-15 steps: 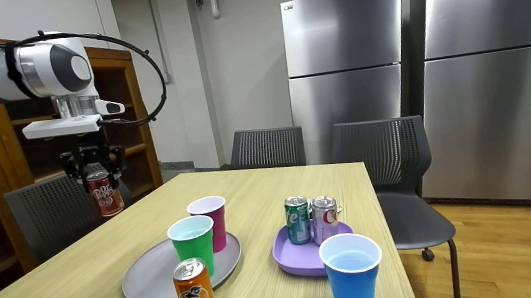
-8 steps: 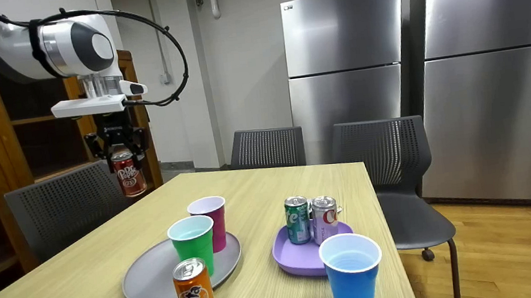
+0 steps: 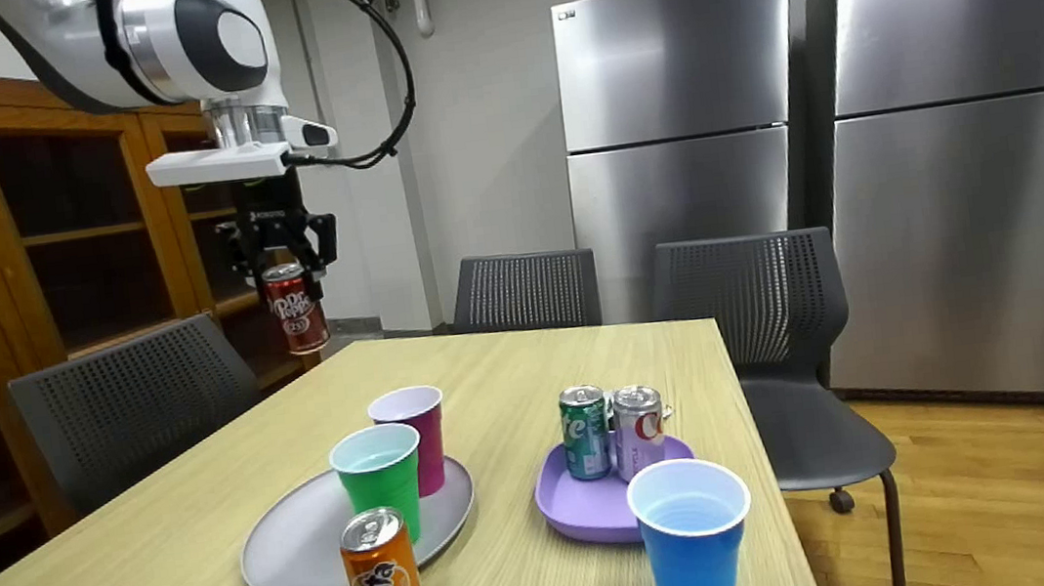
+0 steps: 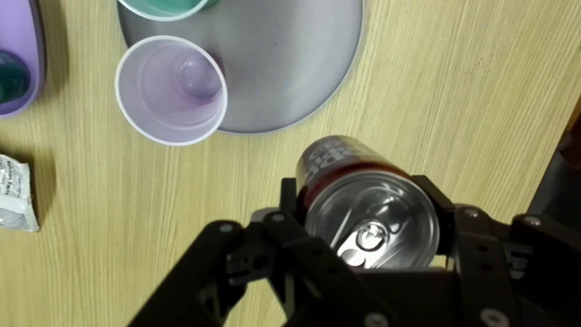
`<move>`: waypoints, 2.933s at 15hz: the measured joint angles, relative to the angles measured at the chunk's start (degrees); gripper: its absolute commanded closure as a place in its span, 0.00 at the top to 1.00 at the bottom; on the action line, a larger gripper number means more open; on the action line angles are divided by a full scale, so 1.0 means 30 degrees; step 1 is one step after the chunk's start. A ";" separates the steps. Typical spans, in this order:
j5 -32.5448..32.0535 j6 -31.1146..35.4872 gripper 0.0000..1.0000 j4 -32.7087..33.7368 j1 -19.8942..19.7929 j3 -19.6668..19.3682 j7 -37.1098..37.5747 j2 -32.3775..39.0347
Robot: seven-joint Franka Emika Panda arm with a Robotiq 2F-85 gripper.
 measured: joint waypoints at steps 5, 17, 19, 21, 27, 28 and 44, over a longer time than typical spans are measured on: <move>-0.0002 -0.0577 0.38 -0.0034 -0.0705 -0.0914 0.0000 -0.0421; -0.0024 -0.0561 0.38 -0.2604 -0.2629 -0.3125 0.0250 -0.2115; -0.0066 -0.0502 0.38 -0.3241 -0.3025 -0.3494 0.0492 -0.2464; -0.0125 -0.0413 0.38 -0.3858 -0.3404 -0.3859 0.0748 -0.2759; -0.0576 0.0432 0.38 -0.5210 -0.4568 -0.4824 0.1828 -0.3010; -0.0754 0.0680 0.38 -0.5361 -0.4771 -0.4991 0.2088 -0.2994; -0.1498 0.3883 0.38 -0.4039 -0.5688 -0.5971 0.5079 0.2000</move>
